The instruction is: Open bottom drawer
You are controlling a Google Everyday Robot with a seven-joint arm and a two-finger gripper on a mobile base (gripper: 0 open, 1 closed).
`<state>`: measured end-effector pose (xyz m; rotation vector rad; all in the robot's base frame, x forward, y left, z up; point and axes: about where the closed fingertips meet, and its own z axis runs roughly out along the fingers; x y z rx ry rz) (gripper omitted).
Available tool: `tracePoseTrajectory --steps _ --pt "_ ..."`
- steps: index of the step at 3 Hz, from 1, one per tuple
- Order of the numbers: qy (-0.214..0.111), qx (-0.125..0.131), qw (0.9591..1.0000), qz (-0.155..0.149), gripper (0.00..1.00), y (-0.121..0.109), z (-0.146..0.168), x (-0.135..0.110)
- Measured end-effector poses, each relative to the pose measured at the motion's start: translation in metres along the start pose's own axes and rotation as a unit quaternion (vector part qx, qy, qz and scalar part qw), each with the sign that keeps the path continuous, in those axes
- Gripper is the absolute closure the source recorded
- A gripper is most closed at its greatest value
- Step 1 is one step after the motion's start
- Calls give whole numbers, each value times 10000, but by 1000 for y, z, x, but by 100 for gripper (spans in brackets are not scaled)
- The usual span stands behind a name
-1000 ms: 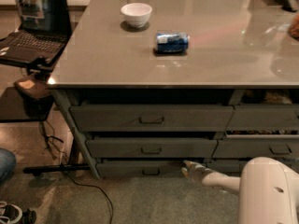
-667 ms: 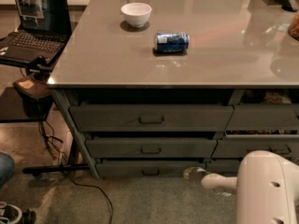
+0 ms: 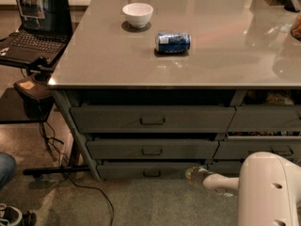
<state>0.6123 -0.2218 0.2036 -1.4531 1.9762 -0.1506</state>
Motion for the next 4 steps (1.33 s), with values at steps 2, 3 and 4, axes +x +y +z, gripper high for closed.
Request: tracePoseTrajectory --steps 2,3,4 --pt "0 0 10000 0 35 0 0 0" --pt "0 0 10000 0 11 0 0 0" --pt "-1 -1 10000 0 0 0 0 0"
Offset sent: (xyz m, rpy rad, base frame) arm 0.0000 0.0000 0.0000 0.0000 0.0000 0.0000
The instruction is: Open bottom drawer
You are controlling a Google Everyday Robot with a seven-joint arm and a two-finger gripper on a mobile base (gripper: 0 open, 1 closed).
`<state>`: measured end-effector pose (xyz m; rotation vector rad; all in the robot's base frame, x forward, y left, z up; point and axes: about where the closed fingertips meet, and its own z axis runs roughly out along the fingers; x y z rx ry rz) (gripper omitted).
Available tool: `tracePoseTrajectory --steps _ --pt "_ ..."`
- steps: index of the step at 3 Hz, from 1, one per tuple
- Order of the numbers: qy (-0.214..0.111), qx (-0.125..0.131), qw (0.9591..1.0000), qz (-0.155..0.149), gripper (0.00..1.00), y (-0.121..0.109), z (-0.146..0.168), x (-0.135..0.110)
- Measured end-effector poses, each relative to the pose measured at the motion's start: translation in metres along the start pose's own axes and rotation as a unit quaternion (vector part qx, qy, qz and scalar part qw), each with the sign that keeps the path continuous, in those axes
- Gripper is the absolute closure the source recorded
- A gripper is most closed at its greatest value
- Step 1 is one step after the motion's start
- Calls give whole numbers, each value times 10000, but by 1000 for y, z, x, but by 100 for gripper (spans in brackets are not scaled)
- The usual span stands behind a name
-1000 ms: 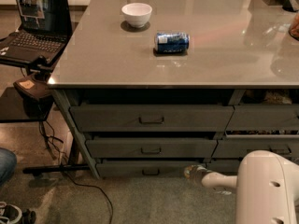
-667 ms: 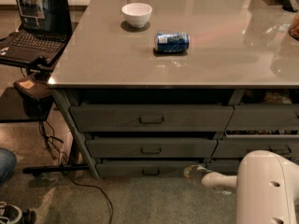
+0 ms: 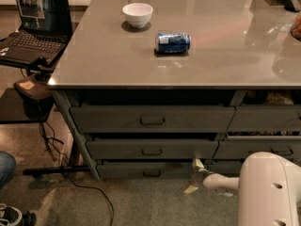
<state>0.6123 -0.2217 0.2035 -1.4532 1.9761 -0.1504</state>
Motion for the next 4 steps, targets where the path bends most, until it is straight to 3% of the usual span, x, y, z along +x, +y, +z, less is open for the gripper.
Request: tracePoseTrajectory --steps 2,3,4 --pt "-133 -15 9999 -3 0 2 10 -3" --pt "-445 -144 9989 -63 0 16 37 -9" --pt "-664 -158 9977 5 0 -1 54 -27"
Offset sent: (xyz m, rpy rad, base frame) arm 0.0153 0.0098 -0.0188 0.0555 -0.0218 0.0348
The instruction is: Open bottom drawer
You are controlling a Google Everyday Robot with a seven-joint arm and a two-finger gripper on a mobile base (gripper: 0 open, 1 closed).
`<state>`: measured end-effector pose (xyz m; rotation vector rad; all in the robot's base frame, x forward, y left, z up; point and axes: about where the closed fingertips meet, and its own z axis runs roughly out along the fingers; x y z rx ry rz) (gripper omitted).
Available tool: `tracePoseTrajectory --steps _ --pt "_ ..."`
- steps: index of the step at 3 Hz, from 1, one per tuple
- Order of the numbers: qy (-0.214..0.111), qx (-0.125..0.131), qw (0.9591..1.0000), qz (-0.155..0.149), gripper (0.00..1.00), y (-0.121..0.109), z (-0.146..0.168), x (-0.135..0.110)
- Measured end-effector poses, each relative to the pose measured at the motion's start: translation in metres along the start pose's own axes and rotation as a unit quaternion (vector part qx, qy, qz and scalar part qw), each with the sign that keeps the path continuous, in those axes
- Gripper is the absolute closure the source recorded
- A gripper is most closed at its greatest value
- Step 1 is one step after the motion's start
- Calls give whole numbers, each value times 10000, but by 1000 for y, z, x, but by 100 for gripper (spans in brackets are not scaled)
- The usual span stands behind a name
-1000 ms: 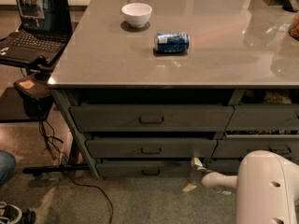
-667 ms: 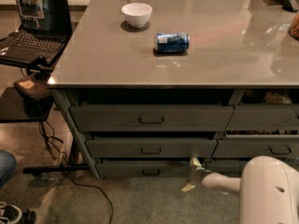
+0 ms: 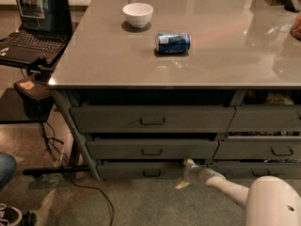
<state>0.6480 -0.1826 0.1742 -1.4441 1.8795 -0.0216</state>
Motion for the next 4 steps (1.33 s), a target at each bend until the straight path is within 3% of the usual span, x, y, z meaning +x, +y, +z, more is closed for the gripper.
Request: tracePoseTrajectory --steps 1,4 --pt "-162 -182 9997 -22 0 9 28 -5" --pt "-232 -227 9994 -124 0 8 30 -10"
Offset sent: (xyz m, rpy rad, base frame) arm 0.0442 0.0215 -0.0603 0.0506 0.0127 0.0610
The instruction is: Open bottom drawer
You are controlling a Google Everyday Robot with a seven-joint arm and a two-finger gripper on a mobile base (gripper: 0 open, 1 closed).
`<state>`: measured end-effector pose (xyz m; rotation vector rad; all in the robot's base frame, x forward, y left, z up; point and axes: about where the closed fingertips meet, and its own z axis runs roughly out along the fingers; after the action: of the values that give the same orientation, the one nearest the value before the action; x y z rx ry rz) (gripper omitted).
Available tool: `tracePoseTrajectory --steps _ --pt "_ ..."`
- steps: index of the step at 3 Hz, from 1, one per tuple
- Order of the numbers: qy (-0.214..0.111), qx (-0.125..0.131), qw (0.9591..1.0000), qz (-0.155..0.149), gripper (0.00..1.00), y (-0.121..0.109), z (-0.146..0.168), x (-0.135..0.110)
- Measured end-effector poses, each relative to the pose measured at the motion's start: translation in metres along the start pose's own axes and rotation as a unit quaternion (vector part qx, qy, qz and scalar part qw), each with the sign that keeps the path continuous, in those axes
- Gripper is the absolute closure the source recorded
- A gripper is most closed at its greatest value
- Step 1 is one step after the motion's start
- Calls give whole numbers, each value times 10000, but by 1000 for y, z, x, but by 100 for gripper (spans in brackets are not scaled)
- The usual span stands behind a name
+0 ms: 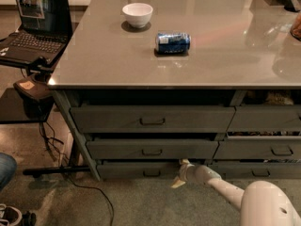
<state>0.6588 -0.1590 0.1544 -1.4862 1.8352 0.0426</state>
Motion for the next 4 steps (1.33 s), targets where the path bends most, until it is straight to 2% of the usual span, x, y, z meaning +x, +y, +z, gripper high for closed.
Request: tracePoseTrajectory --steps 4 --pt "-142 -88 9998 -64 0 -1 7 -5"
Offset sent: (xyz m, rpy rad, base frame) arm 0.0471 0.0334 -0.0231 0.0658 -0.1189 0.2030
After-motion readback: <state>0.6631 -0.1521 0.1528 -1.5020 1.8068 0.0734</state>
